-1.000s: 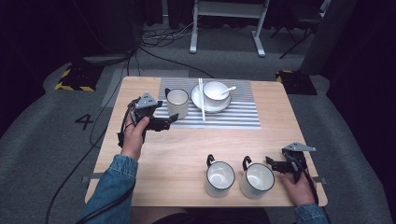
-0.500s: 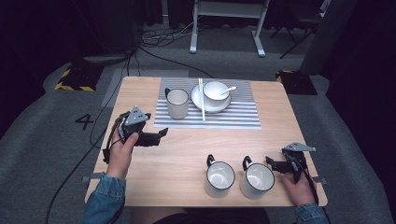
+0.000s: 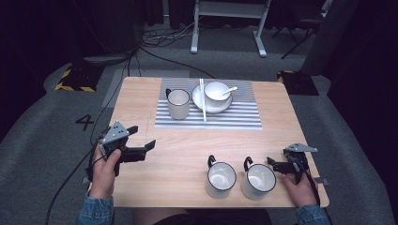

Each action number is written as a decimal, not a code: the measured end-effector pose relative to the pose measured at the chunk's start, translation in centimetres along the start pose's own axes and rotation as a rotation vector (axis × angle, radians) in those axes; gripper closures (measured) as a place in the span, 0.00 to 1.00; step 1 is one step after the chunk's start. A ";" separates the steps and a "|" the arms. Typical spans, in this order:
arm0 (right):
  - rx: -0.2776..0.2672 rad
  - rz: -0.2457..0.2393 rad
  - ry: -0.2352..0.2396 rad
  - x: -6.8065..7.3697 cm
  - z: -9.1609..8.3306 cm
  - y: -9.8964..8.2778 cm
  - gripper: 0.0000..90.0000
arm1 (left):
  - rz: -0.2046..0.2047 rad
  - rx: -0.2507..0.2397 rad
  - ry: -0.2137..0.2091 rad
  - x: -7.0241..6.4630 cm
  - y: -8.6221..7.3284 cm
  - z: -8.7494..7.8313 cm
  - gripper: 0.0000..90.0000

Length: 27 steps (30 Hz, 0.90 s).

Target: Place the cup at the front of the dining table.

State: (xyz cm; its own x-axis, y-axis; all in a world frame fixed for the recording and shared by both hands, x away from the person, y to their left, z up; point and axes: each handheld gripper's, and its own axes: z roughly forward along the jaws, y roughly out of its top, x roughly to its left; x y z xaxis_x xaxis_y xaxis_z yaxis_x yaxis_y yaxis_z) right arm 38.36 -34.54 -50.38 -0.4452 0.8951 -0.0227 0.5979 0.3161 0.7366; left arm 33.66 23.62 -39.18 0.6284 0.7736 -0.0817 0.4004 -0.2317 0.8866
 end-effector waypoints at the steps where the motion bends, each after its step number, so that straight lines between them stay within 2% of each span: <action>1: 0.000 0.000 0.000 0.0 0.0 0.0 0.16 | -0.002 0.005 -0.002 0.0 -0.3 -0.2 0.17; 5: 0.000 0.000 0.000 0.0 0.0 0.0 0.16 | -0.014 0.026 0.022 -0.2 -1.7 -0.8 0.17; 9: 0.000 0.000 0.001 0.0 0.0 0.0 0.16 | -0.007 0.060 0.047 -0.2 -3.3 -1.3 0.17; 13: 0.000 0.000 0.000 0.0 0.0 0.0 0.16 | -0.004 0.055 0.050 -0.2 -4.8 -1.5 0.17; 15: 0.000 0.000 0.000 0.0 0.0 0.0 0.16 | 0.015 0.071 0.062 -0.1 -5.6 -1.4 0.17; 18: 0.000 0.000 0.001 0.0 0.0 0.0 0.16 | 0.043 0.105 0.101 0.0 -6.7 -1.1 0.17; 19: 0.000 0.000 0.001 0.0 0.0 0.0 0.16 | 0.036 0.105 0.097 0.0 -7.0 -0.9 0.17; 23: 0.000 0.000 0.000 0.0 0.0 0.0 0.16 | 0.016 0.151 0.070 0.3 -8.1 -0.2 0.17; 26: 0.000 0.000 0.000 0.0 0.0 0.0 0.16 | 0.017 0.218 0.085 0.3 -8.9 0.5 0.17; 27: 0.000 0.000 0.000 0.0 0.0 0.0 0.16 | 0.016 0.243 0.077 0.3 -9.1 0.6 0.17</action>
State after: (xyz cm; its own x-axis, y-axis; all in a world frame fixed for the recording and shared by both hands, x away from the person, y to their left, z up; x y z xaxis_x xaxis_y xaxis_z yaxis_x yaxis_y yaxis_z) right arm 38.36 -34.54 -50.39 -0.4454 0.8950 -0.0227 0.5978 0.3162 0.7367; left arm 30.67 25.62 -47.52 0.5871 0.8091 -0.0255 0.5455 -0.3722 0.7509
